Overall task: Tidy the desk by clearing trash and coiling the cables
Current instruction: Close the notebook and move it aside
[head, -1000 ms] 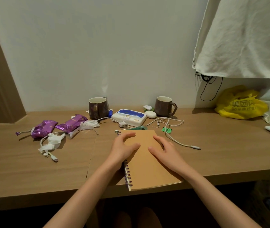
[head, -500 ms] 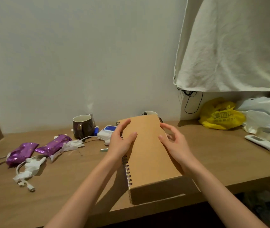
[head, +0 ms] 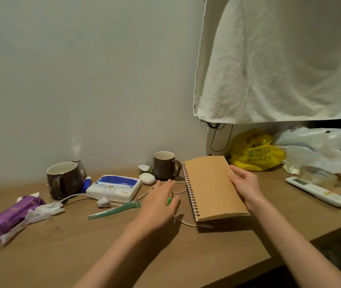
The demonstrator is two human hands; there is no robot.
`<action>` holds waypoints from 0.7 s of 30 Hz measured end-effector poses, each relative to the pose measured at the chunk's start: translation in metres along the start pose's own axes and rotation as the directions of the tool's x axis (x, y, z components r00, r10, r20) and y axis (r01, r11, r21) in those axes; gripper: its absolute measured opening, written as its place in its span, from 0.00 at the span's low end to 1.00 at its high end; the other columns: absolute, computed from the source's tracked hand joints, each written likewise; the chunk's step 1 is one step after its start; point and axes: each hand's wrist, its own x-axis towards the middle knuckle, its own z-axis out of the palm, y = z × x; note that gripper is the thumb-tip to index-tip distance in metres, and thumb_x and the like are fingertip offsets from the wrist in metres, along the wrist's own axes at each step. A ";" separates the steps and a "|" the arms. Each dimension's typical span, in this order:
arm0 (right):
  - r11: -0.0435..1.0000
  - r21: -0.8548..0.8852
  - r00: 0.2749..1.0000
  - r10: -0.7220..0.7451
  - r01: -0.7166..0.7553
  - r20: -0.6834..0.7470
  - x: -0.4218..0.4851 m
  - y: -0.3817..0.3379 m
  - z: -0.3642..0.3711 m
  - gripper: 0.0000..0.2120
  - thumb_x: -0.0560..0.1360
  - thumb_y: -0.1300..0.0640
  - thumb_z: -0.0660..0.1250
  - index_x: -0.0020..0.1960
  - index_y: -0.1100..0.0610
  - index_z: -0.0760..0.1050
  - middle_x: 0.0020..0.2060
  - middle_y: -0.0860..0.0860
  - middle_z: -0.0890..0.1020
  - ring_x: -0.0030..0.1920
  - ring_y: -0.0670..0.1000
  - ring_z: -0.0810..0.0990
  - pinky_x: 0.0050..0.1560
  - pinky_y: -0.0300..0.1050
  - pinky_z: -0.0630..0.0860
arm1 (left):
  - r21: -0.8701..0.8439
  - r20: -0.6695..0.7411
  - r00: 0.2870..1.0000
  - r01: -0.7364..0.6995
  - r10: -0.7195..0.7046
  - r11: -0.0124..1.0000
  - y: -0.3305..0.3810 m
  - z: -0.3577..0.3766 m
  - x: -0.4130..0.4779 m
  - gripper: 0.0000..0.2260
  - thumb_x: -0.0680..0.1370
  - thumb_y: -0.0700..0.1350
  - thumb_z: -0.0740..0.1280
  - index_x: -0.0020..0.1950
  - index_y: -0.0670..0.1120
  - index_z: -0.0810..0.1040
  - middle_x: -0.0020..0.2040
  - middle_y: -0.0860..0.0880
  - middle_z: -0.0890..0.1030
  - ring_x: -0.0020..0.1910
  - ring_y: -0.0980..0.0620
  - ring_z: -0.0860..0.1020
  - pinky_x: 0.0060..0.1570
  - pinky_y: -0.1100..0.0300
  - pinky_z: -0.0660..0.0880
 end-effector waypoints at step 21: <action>0.469 -0.875 0.971 -0.237 0.124 0.011 0.089 0.065 0.005 0.13 0.79 0.53 0.62 0.61 0.49 0.79 0.58 0.52 0.81 0.60 0.58 0.74 0.56 0.51 0.72 | 0.271 0.220 0.973 -0.128 0.068 0.954 -0.030 0.036 0.005 0.26 0.77 0.67 0.47 0.75 0.62 0.55 0.77 0.58 0.52 0.77 0.54 0.43 0.75 0.51 0.39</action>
